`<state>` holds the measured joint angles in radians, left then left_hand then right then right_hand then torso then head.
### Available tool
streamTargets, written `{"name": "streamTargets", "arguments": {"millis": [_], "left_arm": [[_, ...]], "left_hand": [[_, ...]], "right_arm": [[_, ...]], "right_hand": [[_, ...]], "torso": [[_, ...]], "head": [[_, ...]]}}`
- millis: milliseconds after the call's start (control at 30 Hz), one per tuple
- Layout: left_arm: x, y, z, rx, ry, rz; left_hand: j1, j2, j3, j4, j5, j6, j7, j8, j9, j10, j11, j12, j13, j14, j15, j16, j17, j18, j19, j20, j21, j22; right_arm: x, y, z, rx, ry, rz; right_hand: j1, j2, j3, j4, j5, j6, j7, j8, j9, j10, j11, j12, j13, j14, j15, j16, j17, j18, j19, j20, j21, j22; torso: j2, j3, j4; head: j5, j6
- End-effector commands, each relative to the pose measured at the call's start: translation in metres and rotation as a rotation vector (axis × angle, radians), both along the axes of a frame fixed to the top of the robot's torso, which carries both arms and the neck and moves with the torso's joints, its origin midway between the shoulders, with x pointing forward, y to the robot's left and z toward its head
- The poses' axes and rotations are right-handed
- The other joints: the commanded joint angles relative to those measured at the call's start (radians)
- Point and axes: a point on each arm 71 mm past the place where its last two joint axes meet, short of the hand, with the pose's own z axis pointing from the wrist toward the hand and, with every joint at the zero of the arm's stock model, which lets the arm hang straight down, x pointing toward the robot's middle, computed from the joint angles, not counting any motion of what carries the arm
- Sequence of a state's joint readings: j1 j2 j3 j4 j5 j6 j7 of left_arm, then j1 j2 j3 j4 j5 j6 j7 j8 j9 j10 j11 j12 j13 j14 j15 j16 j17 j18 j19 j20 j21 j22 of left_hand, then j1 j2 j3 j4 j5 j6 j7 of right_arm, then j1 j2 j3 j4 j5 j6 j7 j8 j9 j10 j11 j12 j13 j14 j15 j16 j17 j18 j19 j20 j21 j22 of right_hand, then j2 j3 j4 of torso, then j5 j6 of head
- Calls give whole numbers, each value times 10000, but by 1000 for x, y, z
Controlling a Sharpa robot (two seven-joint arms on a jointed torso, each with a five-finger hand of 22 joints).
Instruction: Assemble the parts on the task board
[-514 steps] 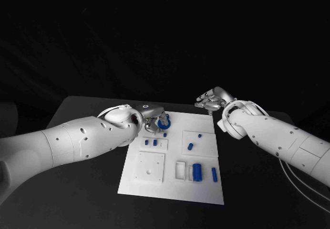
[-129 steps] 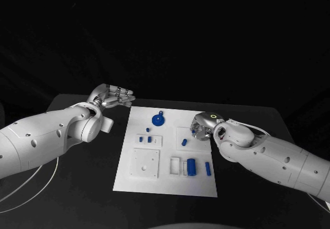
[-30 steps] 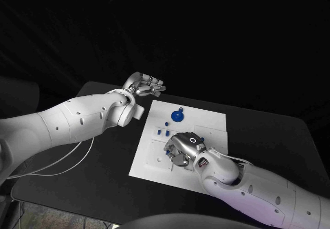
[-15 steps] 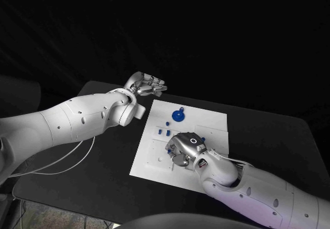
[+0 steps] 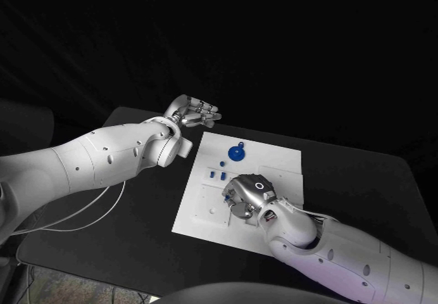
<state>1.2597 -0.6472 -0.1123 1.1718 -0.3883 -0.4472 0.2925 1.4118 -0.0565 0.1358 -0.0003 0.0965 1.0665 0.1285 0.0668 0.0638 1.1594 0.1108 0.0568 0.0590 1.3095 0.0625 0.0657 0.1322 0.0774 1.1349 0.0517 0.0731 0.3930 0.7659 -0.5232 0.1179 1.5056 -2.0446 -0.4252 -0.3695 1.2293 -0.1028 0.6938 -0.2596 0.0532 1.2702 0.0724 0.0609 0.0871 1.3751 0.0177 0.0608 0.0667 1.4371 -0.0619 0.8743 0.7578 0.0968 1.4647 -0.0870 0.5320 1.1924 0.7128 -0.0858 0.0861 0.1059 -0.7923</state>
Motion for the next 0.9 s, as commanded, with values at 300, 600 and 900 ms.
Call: {"name": "streamTargets", "arguments": {"millis": [300, 600, 900], "left_arm": [[0, -3, 0, -84, 67, -201], [0, -4, 0, -101, 106, -241], [0, -5, -1, -83, 132, -269]], "left_hand": [[21, 110, -49, 2, -40, 48, 11, -42, 4, -84, 13, 16, -10, -22, 55, -25, 3, -109, 78, -7, 14, -47], [25, 119, -64, 10, -58, 39, 17, -42, 4, -105, 21, 15, -10, -51, 66, -26, -5, -109, 67, 3, 13, -106], [92, 107, -76, -21, -74, 24, 21, -42, 5, -123, 27, 15, -10, -69, 68, -27, -9, -108, 61, 4, 15, -148]], "right_arm": [[1, 0, -2, -136, -79, -132], [0, 1, -5, -171, -19, -29], [-2, 4, -8, -168, 26, 73]], "right_hand": [[90, -9, 3, -15, 5, 66, 12, 33, 1, 89, -19, 30, 8, -12, -88, 20, 1, 190, 443, -68, 42, 28], [97, -3, -16, -10, 6, 62, 14, 32, -4, 86, -19, 30, 8, -14, -88, 19, 1, 187, 443, -68, 53, 39], [90, -15, -11, -9, 17, 67, 12, 32, -5, 85, -20, 29, 8, -15, -89, 20, 0, 186, 444, -68, 49, 49]], "torso": [[-3, -1, 12], [2, -7, 1], [1, 10, 0]], "head": [[22, -27], [36, -72], [78, -121]]}}
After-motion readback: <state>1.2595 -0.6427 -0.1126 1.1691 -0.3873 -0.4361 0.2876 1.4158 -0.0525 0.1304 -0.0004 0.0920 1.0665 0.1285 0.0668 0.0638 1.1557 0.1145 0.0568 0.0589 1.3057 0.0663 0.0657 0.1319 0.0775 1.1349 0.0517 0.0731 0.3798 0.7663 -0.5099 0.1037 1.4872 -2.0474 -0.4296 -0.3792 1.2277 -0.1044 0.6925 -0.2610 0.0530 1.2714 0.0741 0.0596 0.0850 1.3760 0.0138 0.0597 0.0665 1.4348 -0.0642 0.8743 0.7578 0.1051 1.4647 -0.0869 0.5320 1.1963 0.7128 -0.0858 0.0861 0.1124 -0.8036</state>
